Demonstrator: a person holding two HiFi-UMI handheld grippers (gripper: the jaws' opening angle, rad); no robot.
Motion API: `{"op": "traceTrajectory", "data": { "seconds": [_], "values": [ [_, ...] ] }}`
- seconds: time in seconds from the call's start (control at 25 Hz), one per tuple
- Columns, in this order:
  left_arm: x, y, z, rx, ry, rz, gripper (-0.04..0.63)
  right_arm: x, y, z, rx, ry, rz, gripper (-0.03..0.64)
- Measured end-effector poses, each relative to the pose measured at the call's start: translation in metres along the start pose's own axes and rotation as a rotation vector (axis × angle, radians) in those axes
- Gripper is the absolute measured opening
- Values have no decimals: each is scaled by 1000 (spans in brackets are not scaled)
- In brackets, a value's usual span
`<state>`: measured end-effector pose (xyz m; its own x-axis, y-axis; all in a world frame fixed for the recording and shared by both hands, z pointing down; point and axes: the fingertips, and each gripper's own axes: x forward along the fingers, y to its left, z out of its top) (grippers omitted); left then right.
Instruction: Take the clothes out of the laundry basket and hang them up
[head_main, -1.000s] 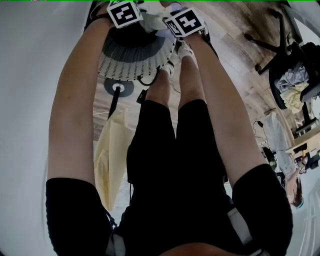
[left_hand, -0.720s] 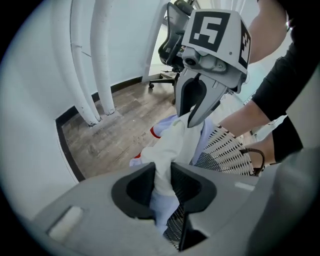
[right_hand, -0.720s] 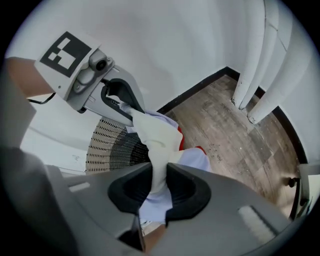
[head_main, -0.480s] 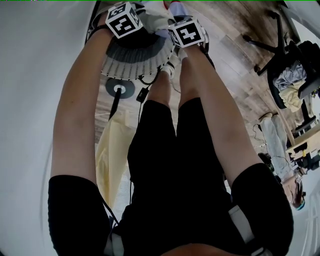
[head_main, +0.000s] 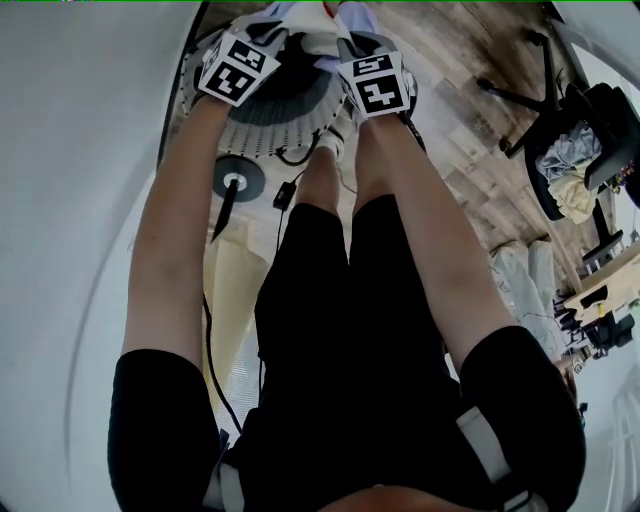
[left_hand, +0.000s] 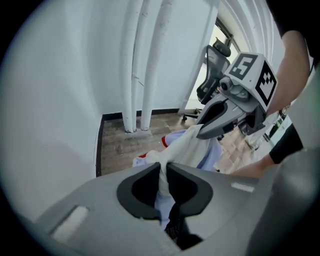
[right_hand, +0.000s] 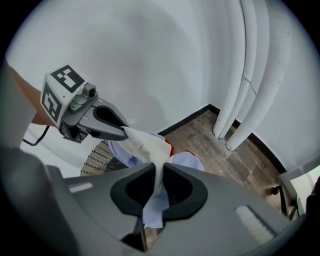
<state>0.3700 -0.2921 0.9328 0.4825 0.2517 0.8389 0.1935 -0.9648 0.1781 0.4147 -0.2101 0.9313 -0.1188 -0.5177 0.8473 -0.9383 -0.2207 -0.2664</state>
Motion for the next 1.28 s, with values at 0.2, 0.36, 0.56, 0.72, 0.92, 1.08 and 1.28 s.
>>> {"op": "traceTrajectory", "data": {
  "seconds": [0.2,0.36,0.56,0.72,0.92,1.08,1.28],
  "values": [
    [-37,0,14,-141,-123,85,25,-26,10,23,-19,-76,-14,35],
    [-67,-6,22,-217,-196,123,25,-43,21,39,-44,-121,-23,34],
    [-118,-11,34,-320,-326,194,25,-77,39,69,-83,-204,-55,35],
    [-170,-17,40,-402,-426,269,25,-111,66,96,-96,-284,-54,35],
    [-248,-32,64,-461,-564,348,25,-163,104,136,-94,-379,-13,35],
    [-317,-46,75,-491,-654,403,25,-209,138,166,-129,-435,36,36],
    [-398,-63,86,-513,-746,461,25,-269,190,199,-226,-525,92,35]
  ]
}}
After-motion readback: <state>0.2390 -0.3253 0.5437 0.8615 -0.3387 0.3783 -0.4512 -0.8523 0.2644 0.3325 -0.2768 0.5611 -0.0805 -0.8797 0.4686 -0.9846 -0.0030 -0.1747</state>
